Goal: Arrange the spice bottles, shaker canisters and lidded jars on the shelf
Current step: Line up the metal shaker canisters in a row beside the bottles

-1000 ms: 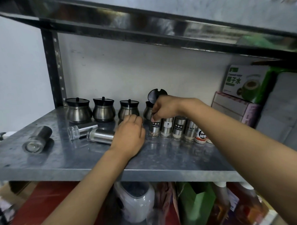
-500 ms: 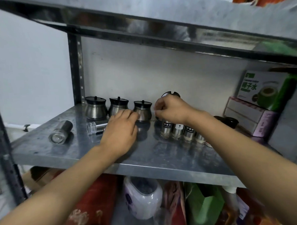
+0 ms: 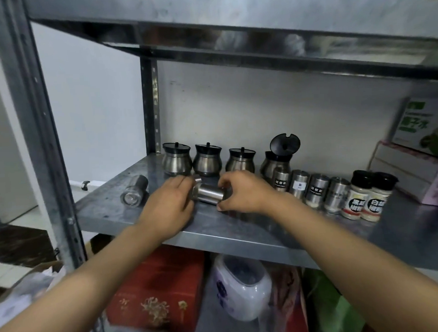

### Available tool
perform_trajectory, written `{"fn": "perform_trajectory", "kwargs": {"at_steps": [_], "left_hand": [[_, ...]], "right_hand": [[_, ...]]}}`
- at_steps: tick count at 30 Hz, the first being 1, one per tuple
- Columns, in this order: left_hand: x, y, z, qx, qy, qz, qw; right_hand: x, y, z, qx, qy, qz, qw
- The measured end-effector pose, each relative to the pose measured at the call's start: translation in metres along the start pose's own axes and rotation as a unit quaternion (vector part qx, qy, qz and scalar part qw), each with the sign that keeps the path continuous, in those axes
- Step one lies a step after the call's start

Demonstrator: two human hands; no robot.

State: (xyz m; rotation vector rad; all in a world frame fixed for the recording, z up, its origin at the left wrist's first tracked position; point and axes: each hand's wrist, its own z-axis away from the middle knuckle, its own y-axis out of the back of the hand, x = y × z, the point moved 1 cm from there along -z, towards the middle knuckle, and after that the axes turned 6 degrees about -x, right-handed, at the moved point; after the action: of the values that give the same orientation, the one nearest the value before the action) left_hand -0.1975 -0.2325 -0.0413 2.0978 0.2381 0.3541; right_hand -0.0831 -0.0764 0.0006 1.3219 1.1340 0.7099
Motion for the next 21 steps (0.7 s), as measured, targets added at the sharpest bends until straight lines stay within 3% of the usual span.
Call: {"fn": "perform_trajectory", "kwargs": {"at_steps": [10,21], "left_hand": [[0.011,-0.009,-0.026,0.048,-0.013,0.039,0.998],[0.040,-0.027,-0.056,0.056,0.002,0.122,0.991]], "right_hand": [[0.017,0.008,0.004,0.020,-0.012,-0.101,0.995],[0.034,0.053,0.011,-0.039,-0.026,0.003,0.999]]}}
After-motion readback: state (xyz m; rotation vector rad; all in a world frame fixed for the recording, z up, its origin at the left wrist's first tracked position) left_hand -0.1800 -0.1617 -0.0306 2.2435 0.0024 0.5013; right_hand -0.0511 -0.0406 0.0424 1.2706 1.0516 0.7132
